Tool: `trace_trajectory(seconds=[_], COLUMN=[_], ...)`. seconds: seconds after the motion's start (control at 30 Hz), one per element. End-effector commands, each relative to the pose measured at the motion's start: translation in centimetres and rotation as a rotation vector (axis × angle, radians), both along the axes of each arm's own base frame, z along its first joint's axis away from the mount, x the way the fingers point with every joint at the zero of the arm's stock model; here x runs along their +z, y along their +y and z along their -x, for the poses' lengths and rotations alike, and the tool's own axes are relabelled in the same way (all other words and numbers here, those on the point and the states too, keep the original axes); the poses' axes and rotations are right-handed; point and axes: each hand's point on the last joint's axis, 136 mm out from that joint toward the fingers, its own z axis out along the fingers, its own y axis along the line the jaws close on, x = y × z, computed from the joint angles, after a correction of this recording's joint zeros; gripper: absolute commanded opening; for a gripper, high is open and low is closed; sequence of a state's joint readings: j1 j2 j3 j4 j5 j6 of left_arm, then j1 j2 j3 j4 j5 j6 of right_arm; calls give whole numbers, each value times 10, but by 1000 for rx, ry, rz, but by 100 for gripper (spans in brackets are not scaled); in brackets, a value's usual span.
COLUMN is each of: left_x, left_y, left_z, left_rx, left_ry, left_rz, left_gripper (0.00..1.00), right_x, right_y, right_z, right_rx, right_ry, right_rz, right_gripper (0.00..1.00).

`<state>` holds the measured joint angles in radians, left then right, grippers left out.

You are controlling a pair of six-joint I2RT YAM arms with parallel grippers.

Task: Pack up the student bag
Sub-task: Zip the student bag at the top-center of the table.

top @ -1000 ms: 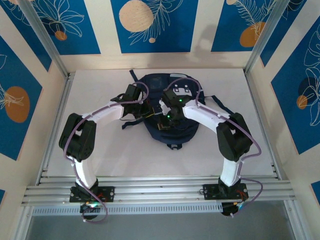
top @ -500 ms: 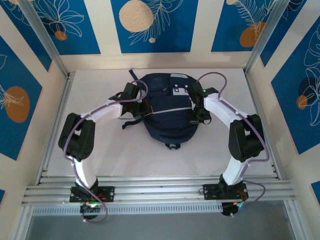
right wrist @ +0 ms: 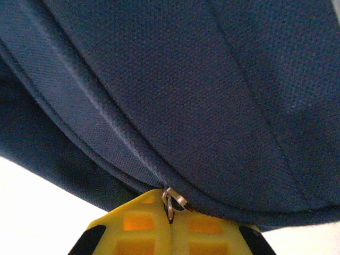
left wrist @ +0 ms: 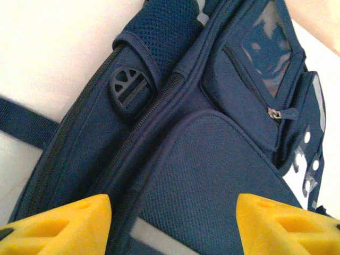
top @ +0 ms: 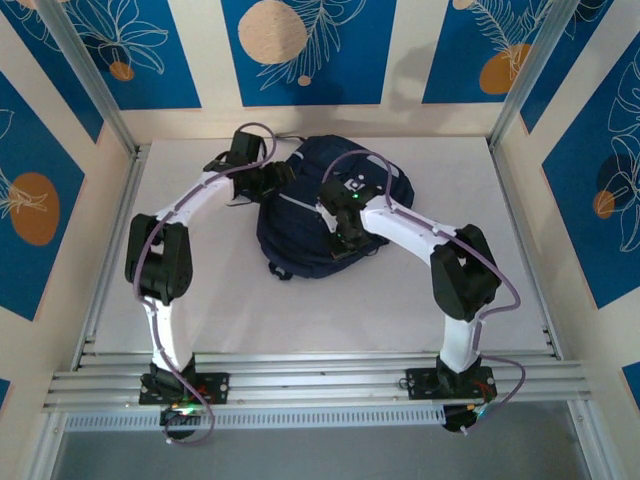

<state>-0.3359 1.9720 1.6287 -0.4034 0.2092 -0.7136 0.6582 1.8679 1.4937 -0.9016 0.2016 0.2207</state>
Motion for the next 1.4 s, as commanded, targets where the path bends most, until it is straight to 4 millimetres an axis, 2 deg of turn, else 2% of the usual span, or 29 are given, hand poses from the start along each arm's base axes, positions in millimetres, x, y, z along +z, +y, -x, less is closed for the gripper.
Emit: trace_trajectory(seconds=[0.0, 0.2, 0.27, 0.4, 0.47, 0.53, 0.63, 0.73, 0.8, 0.87, 0.97, 1.03, 1.13, 1.23, 1.3, 1.37], left_x=[6, -9, -21, -62, -81, -96, -109, -116, -120, -120, -115, -110, -105, -95, -83, -67], left_y=[10, 17, 14, 9, 11, 16, 23, 31, 36, 40, 47, 49, 51, 49, 46, 48], left_z=[22, 75, 91, 114, 117, 117, 115, 114, 117, 119, 119, 118, 118, 117, 114, 109], left_rx=[0, 20, 25, 26, 31, 35, 39, 32, 19, 18, 29, 32, 33, 31, 17, 4], left_ry=[34, 122, 161, 247, 278, 298, 309, 324, 351, 353, 330, 317, 310, 279, 237, 189], left_rz=[-37, 25, 59, 51, 30, -13, -63, -128, -169, -196, -221, -228, -228, -209, -185, -173], left_gripper=[68, 69, 69, 68, 65, 61, 55, 55, 56, 56, 56, 56, 56, 56, 58, 63], right_x=[19, 28, 28, 22, 16, 7, -7, -14, -9, 2, 26, 39, 53, 61, 67, 71], right_y=[33, 53, 59, 63, 56, 36, -16, -74, -104, -123, -126, -121, -105, -86, -77, -78], right_z=[-25, -31, -25, -5, 9, 20, 22, 11, -9, -34, -70, -84, -93, -90, -84, -80], right_rx=[-93, -172, -170, -95, -32, 17, 23, -27, -88, -180, -291, -328, -330, -287, -264, -269], right_ry=[-24, -6, 25, 108, 162, 202, 201, 180, 113, 25, -107, -171, -220, -234, -245, -271], right_rz=[-173, -283, -330, -370, -339, -239, -11, 218, 323, 377, 328, 275, 163, 29, -57, -109], right_gripper=[0, 0, 0, 0, 0, 0, 0, 0, 0, 0, 0, 0, 0, 1, 26, 65])
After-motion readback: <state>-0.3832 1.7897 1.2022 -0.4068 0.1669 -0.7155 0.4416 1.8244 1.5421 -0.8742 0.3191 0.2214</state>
